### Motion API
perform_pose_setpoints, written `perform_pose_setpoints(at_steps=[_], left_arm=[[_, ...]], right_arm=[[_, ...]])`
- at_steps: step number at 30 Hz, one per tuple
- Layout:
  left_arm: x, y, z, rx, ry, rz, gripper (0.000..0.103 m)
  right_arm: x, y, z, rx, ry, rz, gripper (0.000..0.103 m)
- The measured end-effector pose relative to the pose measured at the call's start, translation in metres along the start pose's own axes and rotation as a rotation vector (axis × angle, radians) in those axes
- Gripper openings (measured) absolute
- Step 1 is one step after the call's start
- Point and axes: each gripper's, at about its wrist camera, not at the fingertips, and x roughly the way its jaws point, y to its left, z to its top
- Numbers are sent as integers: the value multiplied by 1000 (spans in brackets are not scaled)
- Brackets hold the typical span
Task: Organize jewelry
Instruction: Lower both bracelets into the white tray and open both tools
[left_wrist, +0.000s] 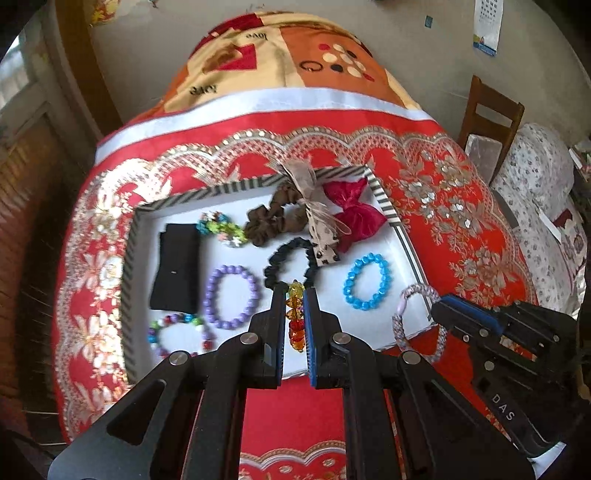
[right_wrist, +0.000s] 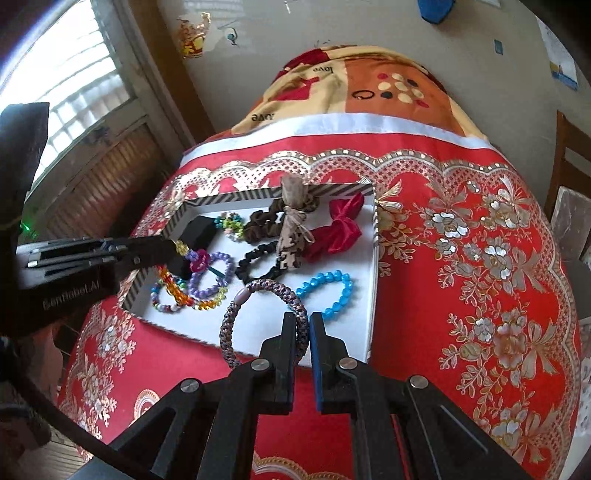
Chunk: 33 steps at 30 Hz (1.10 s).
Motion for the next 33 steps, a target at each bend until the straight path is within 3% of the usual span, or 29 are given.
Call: perform_pose_setpoints(at_steps=[14,33], left_arm=[[63,66,-28,-129,139,47,8],[70,76,-31,-184,138,48,8]], right_arm=[[54,5,13,-15,97,7,6],[108,27,14,-124,210,-39,6]])
